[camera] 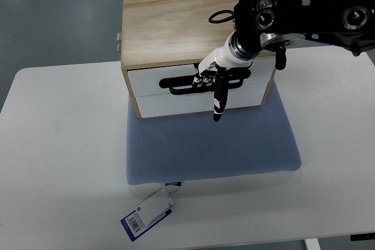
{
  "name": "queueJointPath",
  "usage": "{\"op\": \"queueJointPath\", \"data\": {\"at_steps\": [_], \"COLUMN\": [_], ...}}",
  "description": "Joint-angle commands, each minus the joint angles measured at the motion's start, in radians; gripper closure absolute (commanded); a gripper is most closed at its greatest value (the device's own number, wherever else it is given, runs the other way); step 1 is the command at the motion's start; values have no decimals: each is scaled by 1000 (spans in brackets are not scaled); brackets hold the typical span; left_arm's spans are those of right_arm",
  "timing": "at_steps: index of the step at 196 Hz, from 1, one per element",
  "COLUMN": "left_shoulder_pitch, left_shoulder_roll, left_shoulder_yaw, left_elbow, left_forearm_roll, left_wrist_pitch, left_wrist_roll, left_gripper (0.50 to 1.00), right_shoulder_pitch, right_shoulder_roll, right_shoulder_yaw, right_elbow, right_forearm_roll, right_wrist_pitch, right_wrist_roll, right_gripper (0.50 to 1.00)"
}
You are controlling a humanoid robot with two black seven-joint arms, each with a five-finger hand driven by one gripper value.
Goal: Open wood drawer with right hand
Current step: 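Hook the handle with the right hand and pull the drawer toward the robot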
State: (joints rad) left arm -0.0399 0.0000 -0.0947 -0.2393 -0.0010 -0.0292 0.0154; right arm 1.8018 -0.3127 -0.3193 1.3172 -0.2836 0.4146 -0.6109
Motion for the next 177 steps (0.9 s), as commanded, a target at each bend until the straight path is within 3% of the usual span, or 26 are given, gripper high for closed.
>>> {"op": "queueJointPath", "data": {"at_steps": [1,177], "left_shoulder_pitch": [0,0], "left_shoulder_roll": [0,0], "left_shoulder_yaw": [0,-2], "left_elbow": [2,2], "left_forearm_roll": [1,-1], "left_wrist_pitch": [-1,0], "left_wrist_roll": [0,0], "left_gripper": [500,500], "right_shoulder_pitch": [-1,57], "right_shoulder_roll": [-6,-42], "right_shoulder_yaw": [6,23], "right_elbow": [2,108], "right_forearm_roll": [11,155], "right_wrist_pitch": [47,196], "right_wrist_roll": [0,0], "right_gripper": [554,554]}}
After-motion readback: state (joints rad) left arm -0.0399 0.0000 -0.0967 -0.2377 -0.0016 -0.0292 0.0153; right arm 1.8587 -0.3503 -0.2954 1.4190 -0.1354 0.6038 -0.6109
